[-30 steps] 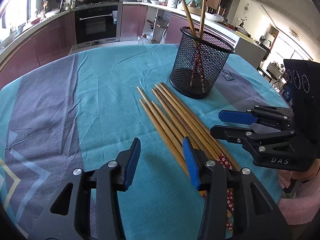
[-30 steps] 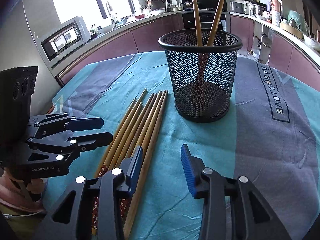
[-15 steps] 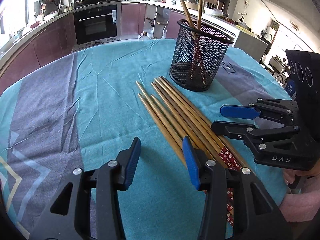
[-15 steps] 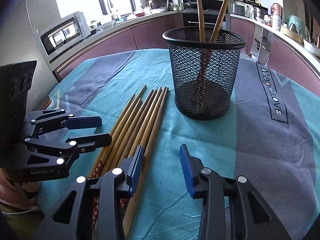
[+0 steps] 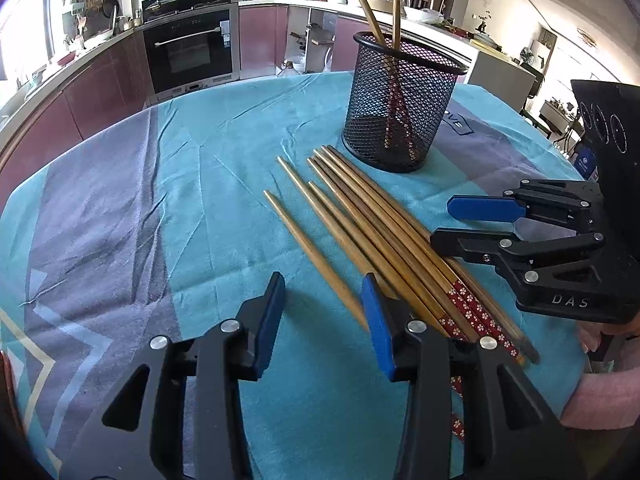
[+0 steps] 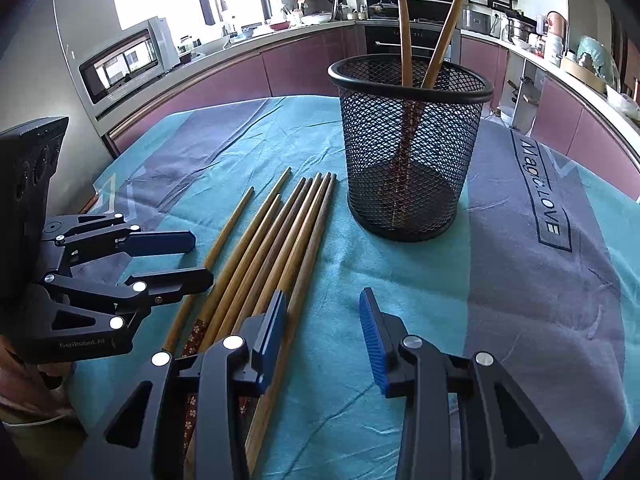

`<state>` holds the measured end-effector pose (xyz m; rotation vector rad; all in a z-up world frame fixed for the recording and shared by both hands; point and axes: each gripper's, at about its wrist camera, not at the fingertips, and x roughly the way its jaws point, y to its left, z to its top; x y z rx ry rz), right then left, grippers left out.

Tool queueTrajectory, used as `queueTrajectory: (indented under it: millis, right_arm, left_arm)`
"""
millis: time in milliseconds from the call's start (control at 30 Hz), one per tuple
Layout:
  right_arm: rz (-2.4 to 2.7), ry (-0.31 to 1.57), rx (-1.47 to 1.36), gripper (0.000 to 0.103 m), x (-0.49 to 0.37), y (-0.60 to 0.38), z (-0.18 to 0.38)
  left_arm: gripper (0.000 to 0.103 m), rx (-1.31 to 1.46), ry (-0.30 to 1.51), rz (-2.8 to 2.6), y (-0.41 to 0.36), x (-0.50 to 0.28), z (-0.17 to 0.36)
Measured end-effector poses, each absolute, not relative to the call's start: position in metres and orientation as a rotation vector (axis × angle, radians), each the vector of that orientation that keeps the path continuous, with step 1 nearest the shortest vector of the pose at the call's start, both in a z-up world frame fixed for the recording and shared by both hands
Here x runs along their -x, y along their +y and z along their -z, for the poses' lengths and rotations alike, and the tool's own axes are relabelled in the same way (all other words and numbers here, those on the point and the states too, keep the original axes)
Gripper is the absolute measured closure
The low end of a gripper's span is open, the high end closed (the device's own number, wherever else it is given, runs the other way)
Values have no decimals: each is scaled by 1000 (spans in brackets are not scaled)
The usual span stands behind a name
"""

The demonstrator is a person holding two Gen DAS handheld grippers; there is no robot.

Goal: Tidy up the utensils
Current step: 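Move both open grippers back over the remaining chopsticks, then close the left gripper on a chopstick while the right gripper grasps another chopstick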

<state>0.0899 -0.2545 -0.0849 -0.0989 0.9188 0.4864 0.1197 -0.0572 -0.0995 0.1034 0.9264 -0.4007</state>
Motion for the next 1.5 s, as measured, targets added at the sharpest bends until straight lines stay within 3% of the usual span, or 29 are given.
queueTrajectory:
  millis: [267, 1167, 1500]
  right_arm:
    - [-471, 917, 132, 69, -90, -252, 84]
    - [-464, 911, 126, 95, -116, -233, 88]
    - [-470, 912, 78, 97, -116, -243, 85]
  left_arm:
    - [84, -84, 930, 396, -48, -125, 100]
    - [86, -27, 948, 384, -48, -143, 102]
    - [95, 0, 944, 348, -48, -145, 101]
